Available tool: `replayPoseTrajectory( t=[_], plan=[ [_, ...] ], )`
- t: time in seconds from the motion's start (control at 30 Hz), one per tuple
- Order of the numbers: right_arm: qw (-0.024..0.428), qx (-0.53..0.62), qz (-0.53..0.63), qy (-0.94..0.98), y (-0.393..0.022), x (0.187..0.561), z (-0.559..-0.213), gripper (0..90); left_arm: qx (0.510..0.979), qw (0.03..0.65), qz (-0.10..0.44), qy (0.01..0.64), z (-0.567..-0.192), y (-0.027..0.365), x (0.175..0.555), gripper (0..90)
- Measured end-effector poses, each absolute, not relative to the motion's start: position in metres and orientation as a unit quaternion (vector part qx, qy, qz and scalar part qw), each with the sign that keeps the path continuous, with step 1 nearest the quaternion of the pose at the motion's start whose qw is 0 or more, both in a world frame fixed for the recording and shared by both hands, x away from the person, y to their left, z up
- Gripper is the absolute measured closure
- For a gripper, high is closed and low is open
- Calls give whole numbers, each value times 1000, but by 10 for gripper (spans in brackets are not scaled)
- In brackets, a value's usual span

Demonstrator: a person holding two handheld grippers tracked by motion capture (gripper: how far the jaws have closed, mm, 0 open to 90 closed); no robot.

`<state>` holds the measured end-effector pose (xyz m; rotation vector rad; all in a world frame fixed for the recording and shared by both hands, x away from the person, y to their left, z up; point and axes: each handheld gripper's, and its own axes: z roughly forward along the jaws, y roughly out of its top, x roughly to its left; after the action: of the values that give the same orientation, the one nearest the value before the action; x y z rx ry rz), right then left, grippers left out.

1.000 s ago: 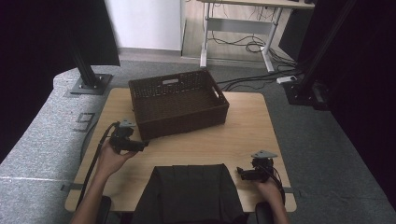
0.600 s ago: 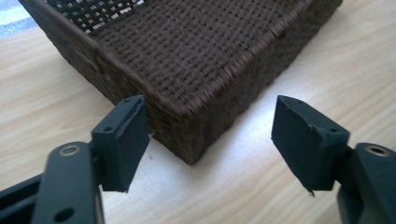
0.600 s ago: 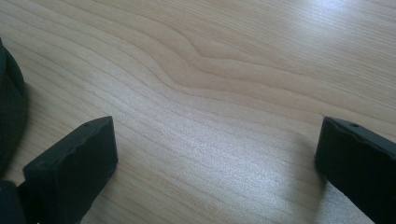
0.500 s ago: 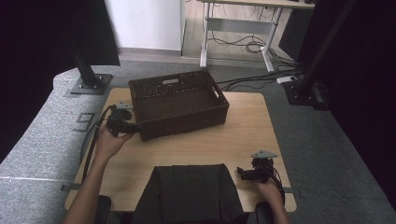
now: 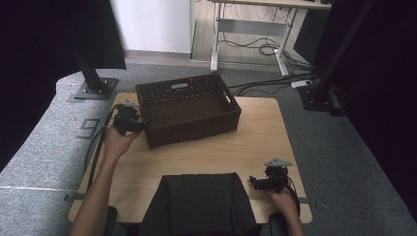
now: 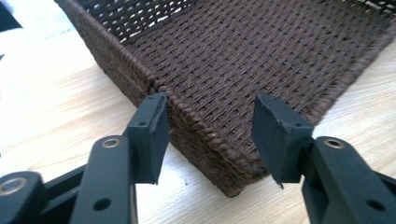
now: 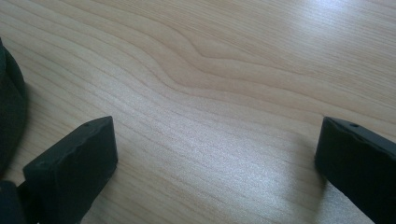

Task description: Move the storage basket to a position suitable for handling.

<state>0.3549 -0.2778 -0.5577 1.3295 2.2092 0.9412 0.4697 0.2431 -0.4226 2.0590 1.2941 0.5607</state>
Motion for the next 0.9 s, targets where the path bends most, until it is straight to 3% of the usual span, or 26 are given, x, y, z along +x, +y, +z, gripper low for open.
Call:
replayPoseTrajectory(
  t=[0.37, 0.43, 0.9],
  plan=[
    [197, 475, 336, 789, -278, 355, -558, 0, 778, 301, 213, 508, -438, 241, 480, 468],
    [198, 475, 336, 789, -278, 355, -558, 0, 779, 302, 212, 506, -439, 239, 480, 524],
    [198, 475, 336, 789, -278, 355, -558, 0, 777, 294, 201, 519, -440, 238, 479, 609]
  ],
)
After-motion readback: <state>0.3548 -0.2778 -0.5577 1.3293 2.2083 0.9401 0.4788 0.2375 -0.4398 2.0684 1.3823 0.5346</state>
